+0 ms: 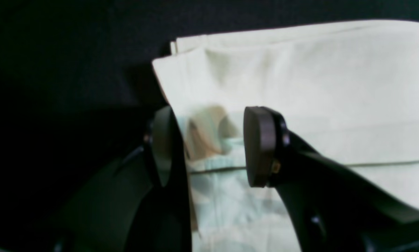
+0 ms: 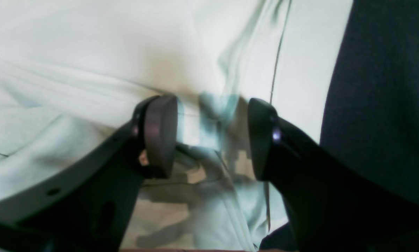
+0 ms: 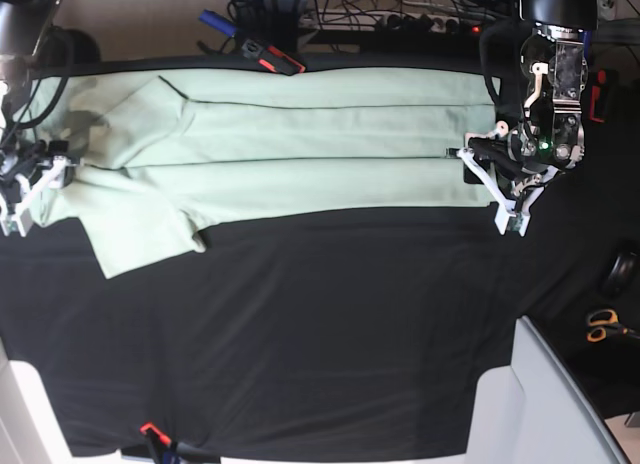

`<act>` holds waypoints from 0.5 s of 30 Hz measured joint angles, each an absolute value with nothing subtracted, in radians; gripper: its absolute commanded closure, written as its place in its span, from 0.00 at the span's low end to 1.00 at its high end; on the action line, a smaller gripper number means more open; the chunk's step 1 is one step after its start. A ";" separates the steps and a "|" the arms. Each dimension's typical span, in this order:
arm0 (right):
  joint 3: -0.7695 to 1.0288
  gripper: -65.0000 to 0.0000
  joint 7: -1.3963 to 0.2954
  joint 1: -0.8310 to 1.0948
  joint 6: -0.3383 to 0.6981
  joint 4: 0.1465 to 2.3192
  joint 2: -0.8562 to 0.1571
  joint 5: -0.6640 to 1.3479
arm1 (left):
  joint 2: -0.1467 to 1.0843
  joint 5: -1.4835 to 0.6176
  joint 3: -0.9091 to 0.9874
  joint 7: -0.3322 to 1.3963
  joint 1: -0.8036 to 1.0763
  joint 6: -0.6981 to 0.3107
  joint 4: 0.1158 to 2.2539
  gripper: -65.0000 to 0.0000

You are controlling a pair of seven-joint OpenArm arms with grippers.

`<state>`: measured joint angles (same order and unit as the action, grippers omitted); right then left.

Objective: Fold the T-shirt properly
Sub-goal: 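Lower the folded edge and open both grippers to release it, then swing the left gripper aside and move the right gripper to the strip's end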

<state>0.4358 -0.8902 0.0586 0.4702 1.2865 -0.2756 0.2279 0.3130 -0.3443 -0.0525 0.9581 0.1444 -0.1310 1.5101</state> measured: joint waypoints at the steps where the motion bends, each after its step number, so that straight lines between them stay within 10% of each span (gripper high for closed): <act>1: 0.454 0.49 -0.902 0.058 0.470 1.290 -0.276 0.229 | 0.312 -0.344 -0.049 0.989 0.144 -0.131 1.524 0.51; 15: 0.463 0.49 -0.883 -0.085 0.462 1.320 -0.289 0.222 | 0.311 -0.343 0.231 1.111 0.211 -0.131 1.781 0.52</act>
<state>0.4625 -0.8829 -0.0853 0.4622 1.3197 -0.2886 0.2218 0.3111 -0.3431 0.2306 1.1107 0.2108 -0.1310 1.7805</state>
